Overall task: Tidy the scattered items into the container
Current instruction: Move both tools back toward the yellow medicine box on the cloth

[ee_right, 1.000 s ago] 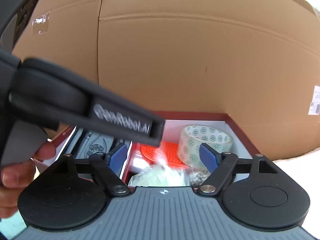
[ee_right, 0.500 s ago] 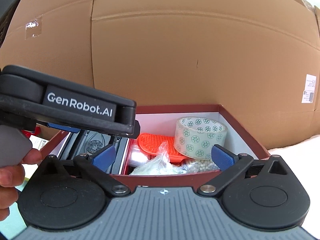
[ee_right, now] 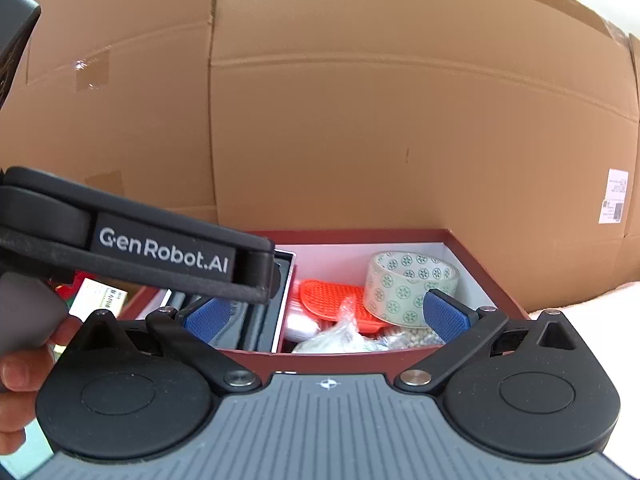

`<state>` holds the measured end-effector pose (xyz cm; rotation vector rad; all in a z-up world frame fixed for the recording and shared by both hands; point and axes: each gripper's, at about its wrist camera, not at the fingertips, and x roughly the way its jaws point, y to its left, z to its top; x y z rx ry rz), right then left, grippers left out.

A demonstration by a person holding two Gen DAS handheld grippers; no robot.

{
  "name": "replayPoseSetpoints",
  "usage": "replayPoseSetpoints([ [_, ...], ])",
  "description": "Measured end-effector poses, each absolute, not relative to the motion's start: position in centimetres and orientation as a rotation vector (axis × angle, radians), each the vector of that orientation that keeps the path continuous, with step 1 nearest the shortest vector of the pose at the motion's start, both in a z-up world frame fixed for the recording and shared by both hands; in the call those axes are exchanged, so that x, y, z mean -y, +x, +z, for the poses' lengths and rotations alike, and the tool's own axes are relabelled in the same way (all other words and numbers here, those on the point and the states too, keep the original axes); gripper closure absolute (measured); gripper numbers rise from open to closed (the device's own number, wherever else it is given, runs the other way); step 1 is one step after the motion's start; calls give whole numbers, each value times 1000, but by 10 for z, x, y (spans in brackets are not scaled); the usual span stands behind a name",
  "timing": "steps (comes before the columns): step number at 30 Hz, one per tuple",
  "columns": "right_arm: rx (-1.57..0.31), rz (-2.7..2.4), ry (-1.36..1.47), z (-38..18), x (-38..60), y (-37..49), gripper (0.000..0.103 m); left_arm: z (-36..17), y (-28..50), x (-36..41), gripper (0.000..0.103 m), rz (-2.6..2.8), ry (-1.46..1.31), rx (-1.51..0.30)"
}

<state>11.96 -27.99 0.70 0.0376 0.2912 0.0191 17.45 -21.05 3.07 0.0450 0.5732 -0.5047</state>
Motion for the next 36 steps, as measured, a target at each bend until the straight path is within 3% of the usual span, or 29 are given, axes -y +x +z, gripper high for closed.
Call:
replayPoseSetpoints([
  [23, -268, 168, -11, 17, 201, 64, 0, 32, 91, 107, 3, -425, -16, -534],
  [36, -366, 314, -47, -10, 121, 60, 0, -6, 80, 18, 3, -343, -90, -598],
])
